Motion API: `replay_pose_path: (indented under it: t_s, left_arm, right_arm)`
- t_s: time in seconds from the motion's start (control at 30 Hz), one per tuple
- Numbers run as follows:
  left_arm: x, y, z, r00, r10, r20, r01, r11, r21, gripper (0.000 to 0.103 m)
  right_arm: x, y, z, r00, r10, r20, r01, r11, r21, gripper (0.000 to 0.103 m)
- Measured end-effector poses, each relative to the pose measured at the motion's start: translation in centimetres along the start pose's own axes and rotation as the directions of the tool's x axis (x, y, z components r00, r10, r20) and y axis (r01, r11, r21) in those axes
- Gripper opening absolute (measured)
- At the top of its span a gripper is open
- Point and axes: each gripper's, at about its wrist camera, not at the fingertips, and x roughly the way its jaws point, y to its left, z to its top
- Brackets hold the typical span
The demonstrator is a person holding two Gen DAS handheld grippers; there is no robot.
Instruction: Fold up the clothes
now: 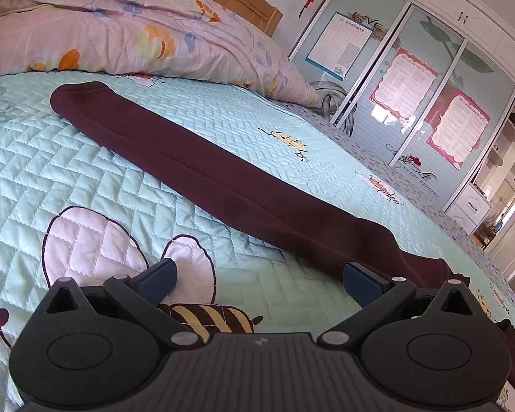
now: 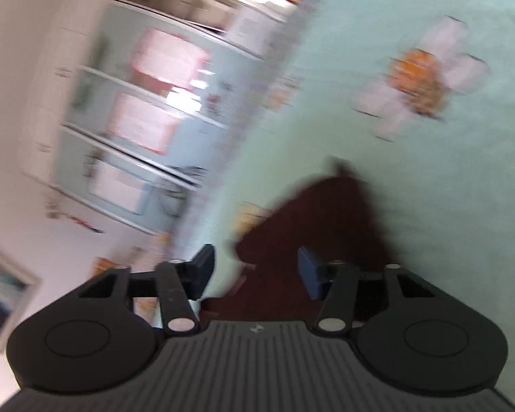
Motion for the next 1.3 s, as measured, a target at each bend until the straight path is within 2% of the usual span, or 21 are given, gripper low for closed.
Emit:
replay_pose_path:
  t_s: [0.07, 0.1, 0.13, 0.17, 0.2, 0.23, 0.33, 0.43, 0.47, 0.57, 0.67, 0.77, 0.83, 0.9, 0.97, 1.03, 1.07, 1.13, 1.2, 1.23, 1.3]
  left_arm:
    - [0.0, 0.0, 0.0, 1.000, -0.003, 0.000, 0.003, 1.000, -0.003, 0.102]
    - [0.0, 0.1, 0.0, 1.000, -0.004, 0.001, 0.004, 1.000, -0.005, 0.102]
    - [0.0, 0.1, 0.0, 1.000, -0.005, 0.001, 0.005, 1.000, -0.007, 0.102]
    - [0.0, 0.1, 0.1, 1.000, -0.006, 0.001, 0.006, 1.000, -0.008, 0.102]
    - [0.0, 0.1, 0.1, 1.000, -0.007, 0.001, 0.007, 1.000, -0.010, 0.102]
    - [0.0, 0.1, 0.1, 1.000, -0.008, 0.002, 0.008, 1.000, -0.011, 0.102]
    - [0.1, 0.0, 0.1, 1.000, -0.003, -0.003, 0.003, 1.000, -0.006, 0.102]
    - [-0.3, 0.1, 0.4, 1.000, -0.015, -0.027, 0.015, 1.000, -0.002, 0.102]
    - [-0.8, 0.0, 0.7, 0.997, -0.031, -0.075, 0.033, 0.999, 0.020, 0.102]
    - [-3.3, 0.3, 1.1, 0.966, -0.153, -0.208, 0.161, 0.987, 0.018, 0.102]
    - [-6.4, 1.2, 0.4, 0.886, -0.322, -0.334, 0.336, 0.942, -0.016, 0.102]
    - [-9.4, 1.6, -0.6, 0.831, -0.378, -0.408, 0.427, 0.904, 0.030, 0.102]
    - [-11.5, 1.4, -1.4, 0.823, -0.372, -0.429, 0.462, 0.878, 0.126, 0.102]
    - [-13.7, 0.4, -2.9, 0.859, -0.297, -0.417, 0.438, 0.848, 0.298, 0.102]
    - [-15.7, -1.1, -4.9, 0.923, -0.183, -0.340, 0.348, 0.773, 0.530, 0.102]
    - [-18.0, -2.4, -7.5, 0.968, -0.146, -0.202, 0.248, 0.625, 0.740, 0.102]
    - [-19.1, -2.9, -8.7, 0.980, -0.150, -0.134, 0.195, 0.537, 0.821, 0.102]
    - [-20.4, -3.7, -10.9, 0.983, -0.176, -0.049, 0.116, 0.394, 0.912, 0.102]
    - [-20.7, -4.1, -12.2, 0.984, -0.178, -0.011, 0.070, 0.325, 0.943, 0.102]
    - [-20.6, -4.2, -12.5, 0.986, -0.169, -0.007, 0.064, 0.331, 0.942, 0.102]
    - [-20.4, -4.4, -12.7, 0.988, -0.156, -0.004, 0.058, 0.343, 0.937, 0.102]
  right_arm:
    - [1.6, 1.2, 0.4, 1.000, -0.003, -0.009, 0.003, 0.999, -0.033, 0.087]
    - [2.9, 1.0, 0.7, 0.996, -0.071, -0.045, 0.069, 0.997, -0.036, 0.088]
    - [4.1, 0.8, 0.9, 0.987, -0.138, -0.081, 0.135, 0.990, -0.042, 0.084]
    - [4.8, 0.7, 1.0, 0.976, -0.188, -0.108, 0.184, 0.982, -0.043, 0.063]
    - [4.4, 0.8, 0.7, 0.972, -0.204, -0.119, 0.201, 0.979, -0.033, 0.055]
    - [3.7, 1.0, 0.3, 0.975, -0.185, -0.126, 0.182, 0.983, -0.029, 0.056]
    - [-1.9, 2.5, -2.1, 0.990, 0.018, -0.140, -0.026, 0.998, -0.057, 0.064]
    - [-8.4, 2.6, -4.2, 0.967, 0.146, -0.209, -0.165, 0.983, -0.077, 0.068]
    - [-10.5, 2.5, -4.6, 0.958, 0.171, -0.232, -0.194, 0.978, -0.079, 0.069]
    - [-16.3, 1.8, -5.5, 0.943, 0.211, -0.258, -0.240, 0.967, -0.084, 0.074]
    - [-20.5, 1.0, -6.1, 0.927, 0.209, -0.311, -0.248, 0.964, -0.091, 0.082]
    - [-22.8, -0.8, -6.4, 0.917, 0.175, -0.359, -0.215, 0.974, -0.075, 0.083]
    - [-24.3, -1.3, -7.6, 0.909, 0.161, -0.384, -0.201, 0.977, -0.066, 0.083]
    - [-25.4, -1.7, -8.9, 0.906, 0.133, -0.402, -0.183, 0.979, -0.090, 0.082]
    - [-26.7, -1.0, -10.5, 0.925, 0.023, -0.379, -0.119, 0.965, -0.234, 0.083]
    - [-27.5, 0.1, -12.2, 0.939, -0.091, -0.332, -0.064, 0.902, -0.428, 0.082]
    - [-28.2, 0.8, -13.4, 0.946, -0.148, -0.287, -0.034, 0.838, -0.544, 0.082]
    - [-29.3, 2.0, -15.8, 0.952, -0.238, -0.191, 0.023, 0.680, -0.733, 0.082]
    - [-29.6, 2.4, -17.9, 0.947, -0.285, -0.147, 0.036, 0.550, -0.834, 0.082]
    - [-29.6, 2.6, -18.6, 0.946, -0.300, -0.120, 0.048, 0.496, -0.867, 0.082]
    - [-29.5, 2.8, -19.0, 0.951, -0.305, -0.054, 0.093, 0.447, -0.890, 0.081]
